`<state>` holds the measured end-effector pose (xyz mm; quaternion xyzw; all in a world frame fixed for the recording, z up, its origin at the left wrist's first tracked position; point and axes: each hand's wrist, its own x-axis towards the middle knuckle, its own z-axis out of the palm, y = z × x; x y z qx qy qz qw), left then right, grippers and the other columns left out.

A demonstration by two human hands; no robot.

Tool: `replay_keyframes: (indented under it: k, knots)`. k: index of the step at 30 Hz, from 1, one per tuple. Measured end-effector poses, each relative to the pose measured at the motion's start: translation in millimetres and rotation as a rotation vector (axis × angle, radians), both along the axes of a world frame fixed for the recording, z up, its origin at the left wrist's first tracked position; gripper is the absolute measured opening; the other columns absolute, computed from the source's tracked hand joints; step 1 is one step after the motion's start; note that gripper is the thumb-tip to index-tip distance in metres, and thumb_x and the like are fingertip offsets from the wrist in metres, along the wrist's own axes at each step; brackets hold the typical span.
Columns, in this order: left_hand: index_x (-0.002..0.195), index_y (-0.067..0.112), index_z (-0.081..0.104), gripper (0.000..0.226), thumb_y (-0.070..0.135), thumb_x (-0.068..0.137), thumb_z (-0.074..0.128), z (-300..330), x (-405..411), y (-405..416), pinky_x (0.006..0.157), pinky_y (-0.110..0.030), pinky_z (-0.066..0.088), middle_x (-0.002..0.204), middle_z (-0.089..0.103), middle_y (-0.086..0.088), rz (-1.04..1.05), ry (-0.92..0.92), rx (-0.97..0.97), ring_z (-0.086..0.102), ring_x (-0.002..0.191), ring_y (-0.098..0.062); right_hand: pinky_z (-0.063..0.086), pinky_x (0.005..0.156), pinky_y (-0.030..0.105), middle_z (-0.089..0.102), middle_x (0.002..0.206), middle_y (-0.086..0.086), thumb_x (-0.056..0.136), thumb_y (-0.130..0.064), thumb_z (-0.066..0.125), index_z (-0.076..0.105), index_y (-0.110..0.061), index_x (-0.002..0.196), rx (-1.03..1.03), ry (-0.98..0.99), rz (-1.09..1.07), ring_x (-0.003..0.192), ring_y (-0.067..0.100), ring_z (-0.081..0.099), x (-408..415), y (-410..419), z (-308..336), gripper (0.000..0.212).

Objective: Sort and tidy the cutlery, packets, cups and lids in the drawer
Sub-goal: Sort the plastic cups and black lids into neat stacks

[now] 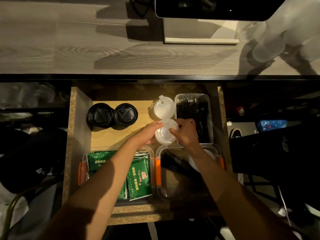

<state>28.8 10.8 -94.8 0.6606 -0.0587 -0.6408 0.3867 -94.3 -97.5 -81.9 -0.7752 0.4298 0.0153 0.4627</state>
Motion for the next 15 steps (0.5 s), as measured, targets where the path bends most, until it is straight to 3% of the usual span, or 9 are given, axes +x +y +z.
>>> replay_keyframes:
  k: [2, 5, 9, 12, 15]
  knots:
    - [0.139, 0.037, 0.049, 0.045, 0.053, 0.097, 0.045, 0, -3, 2, 0.103, -0.045, 0.047, 0.135, 0.060, 0.000, -0.066, -0.068, 0.009, 0.057, 0.119, -0.024, 0.054, 0.088, 0.037, 0.072, 0.109, 0.008, 0.087, -0.021, 0.071, 0.069, -0.007, 0.117, 0.009, 0.012, 0.021, 0.101, 0.023, 0.066, -1, 1, 2, 0.034]
    - [0.138, 0.032, 0.050, 0.038, 0.046, 0.104, 0.041, 7, -6, -2, 0.085, -0.036, 0.047, 0.133, 0.059, -0.001, -0.093, -0.182, -0.012, 0.056, 0.109, -0.019, 0.041, 0.072, 0.017, 0.065, 0.103, 0.001, 0.093, -0.024, 0.066, 0.065, -0.006, 0.119, -0.005, 0.056, 0.076, 0.094, 0.011, 0.057, -5, 0, 4, 0.032]
    - [0.145, 0.028, 0.047, 0.043, 0.045, 0.105, 0.039, 11, -7, -1, 0.096, -0.036, 0.045, 0.137, 0.052, 0.009, -0.062, -0.246, -0.038, 0.046, 0.120, -0.011, 0.039, 0.069, 0.020, 0.070, 0.104, 0.013, 0.095, -0.024, 0.061, 0.066, -0.003, 0.114, -0.082, 0.118, 0.111, 0.094, 0.021, 0.064, -5, -2, 4, 0.029]
    - [0.146, 0.029, 0.046, 0.043, 0.043, 0.107, 0.033, 14, -8, 0, 0.096, -0.035, 0.044, 0.135, 0.049, 0.011, -0.031, -0.255, -0.055, 0.043, 0.126, -0.011, 0.047, 0.086, 0.028, 0.066, 0.113, 0.012, 0.095, -0.020, 0.061, 0.062, -0.007, 0.123, -0.177, 0.175, 0.074, 0.106, 0.026, 0.063, -5, -1, 9, 0.031]
    - [0.143, 0.035, 0.050, 0.040, 0.043, 0.107, 0.033, 15, -9, 0, 0.088, -0.036, 0.045, 0.139, 0.050, 0.010, -0.015, -0.213, -0.075, 0.044, 0.128, -0.015, 0.041, 0.080, 0.023, 0.067, 0.113, 0.011, 0.097, -0.020, 0.058, 0.061, -0.008, 0.121, -0.284, 0.232, 0.129, 0.108, 0.025, 0.060, -2, -1, 11, 0.027]
